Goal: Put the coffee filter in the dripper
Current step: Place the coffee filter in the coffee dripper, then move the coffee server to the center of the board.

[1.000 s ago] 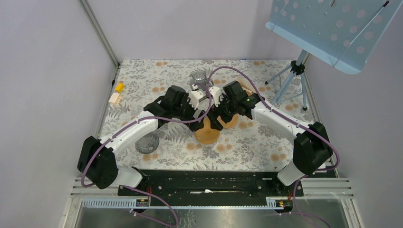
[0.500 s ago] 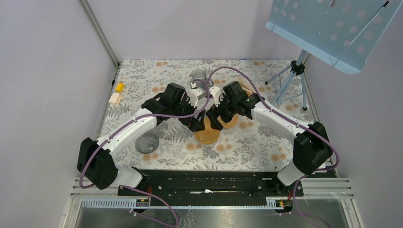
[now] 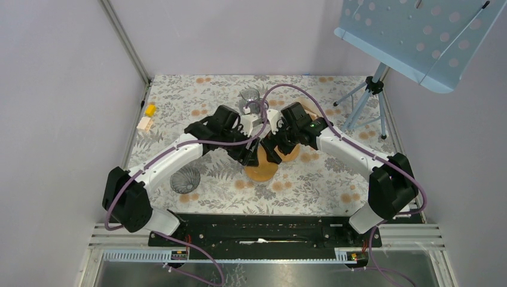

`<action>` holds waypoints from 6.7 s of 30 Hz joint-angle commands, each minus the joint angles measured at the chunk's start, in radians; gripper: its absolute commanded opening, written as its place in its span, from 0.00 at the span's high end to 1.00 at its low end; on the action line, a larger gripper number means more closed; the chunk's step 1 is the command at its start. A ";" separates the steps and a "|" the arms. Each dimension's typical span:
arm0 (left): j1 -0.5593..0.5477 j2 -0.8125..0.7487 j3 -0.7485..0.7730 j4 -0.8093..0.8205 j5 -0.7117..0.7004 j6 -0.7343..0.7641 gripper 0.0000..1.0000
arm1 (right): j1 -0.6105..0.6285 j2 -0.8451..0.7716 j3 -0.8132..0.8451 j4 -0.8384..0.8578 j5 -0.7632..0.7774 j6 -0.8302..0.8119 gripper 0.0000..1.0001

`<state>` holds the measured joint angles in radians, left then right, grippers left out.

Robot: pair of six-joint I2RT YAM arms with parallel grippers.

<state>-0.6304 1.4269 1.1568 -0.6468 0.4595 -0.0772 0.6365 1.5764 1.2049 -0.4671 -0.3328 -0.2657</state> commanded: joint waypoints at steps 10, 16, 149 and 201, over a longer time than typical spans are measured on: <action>-0.012 0.049 0.053 -0.022 -0.009 -0.050 0.51 | 0.011 -0.002 0.035 0.009 0.001 -0.026 0.02; -0.011 0.006 0.023 -0.008 -0.021 -0.036 0.61 | 0.011 -0.001 0.038 0.012 -0.004 -0.024 0.02; 0.405 0.684 0.750 0.297 -0.199 -0.249 0.18 | -0.245 -0.283 -0.006 0.118 -0.207 -0.005 0.00; 0.457 0.727 0.760 0.013 -0.179 -0.004 0.88 | -0.301 -0.327 -0.128 0.120 -0.213 -0.031 0.00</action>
<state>-0.1902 2.3028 1.9793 -0.5968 0.2207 -0.1555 0.3416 1.2625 1.0737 -0.3542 -0.5411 -0.2771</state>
